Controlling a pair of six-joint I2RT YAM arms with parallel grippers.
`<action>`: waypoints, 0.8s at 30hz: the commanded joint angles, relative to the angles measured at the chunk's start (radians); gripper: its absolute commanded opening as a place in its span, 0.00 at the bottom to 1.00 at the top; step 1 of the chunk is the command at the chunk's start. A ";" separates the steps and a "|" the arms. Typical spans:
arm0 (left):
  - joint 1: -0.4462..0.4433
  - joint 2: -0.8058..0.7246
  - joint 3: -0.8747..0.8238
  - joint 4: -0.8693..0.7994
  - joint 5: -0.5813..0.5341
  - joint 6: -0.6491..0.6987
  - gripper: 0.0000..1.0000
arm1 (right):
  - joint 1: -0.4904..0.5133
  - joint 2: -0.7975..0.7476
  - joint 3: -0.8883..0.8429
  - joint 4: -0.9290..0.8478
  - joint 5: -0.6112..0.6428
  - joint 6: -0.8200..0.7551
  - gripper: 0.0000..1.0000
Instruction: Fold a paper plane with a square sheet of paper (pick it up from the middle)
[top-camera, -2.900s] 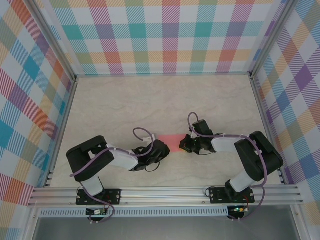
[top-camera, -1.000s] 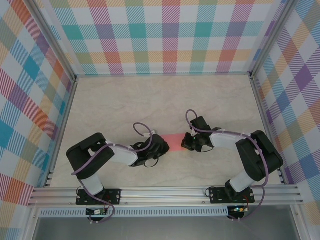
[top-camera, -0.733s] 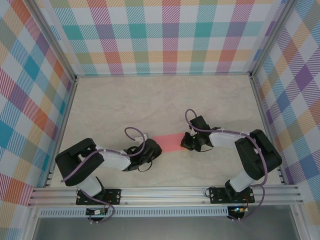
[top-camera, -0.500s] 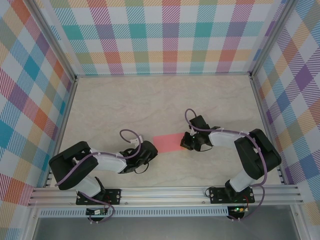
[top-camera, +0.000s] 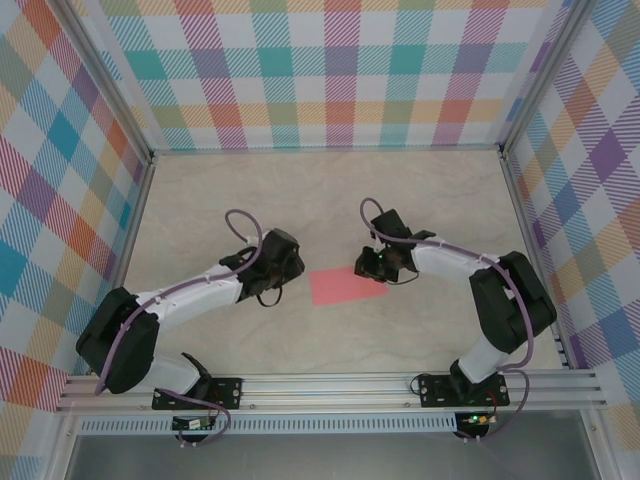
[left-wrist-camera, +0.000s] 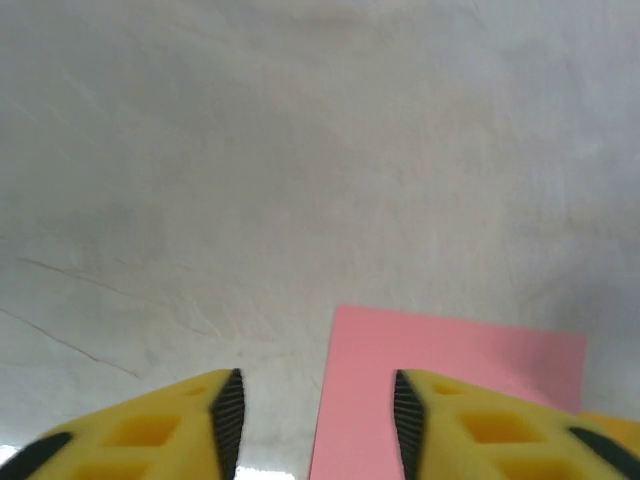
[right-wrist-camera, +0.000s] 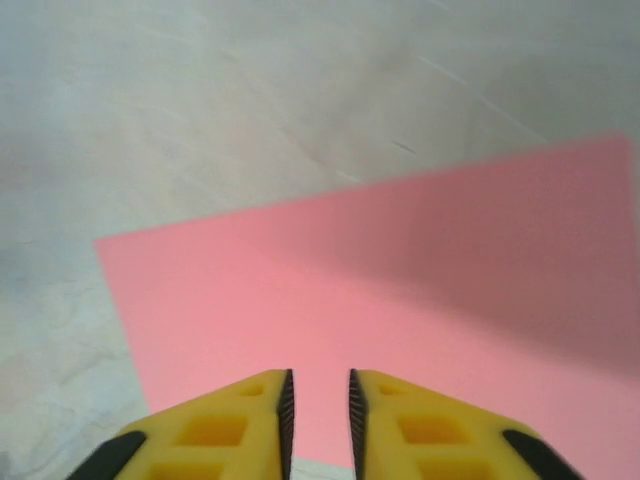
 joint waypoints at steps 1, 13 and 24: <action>0.072 0.003 0.031 -0.195 0.036 0.106 0.61 | 0.056 0.068 0.077 -0.030 -0.022 0.014 0.29; 0.189 -0.022 0.081 -0.324 -0.046 0.182 1.00 | 0.199 0.326 0.343 -0.091 -0.037 0.039 0.30; 0.209 0.034 0.092 -0.294 0.054 0.184 1.00 | 0.275 0.272 0.142 -0.158 -0.180 -0.220 0.24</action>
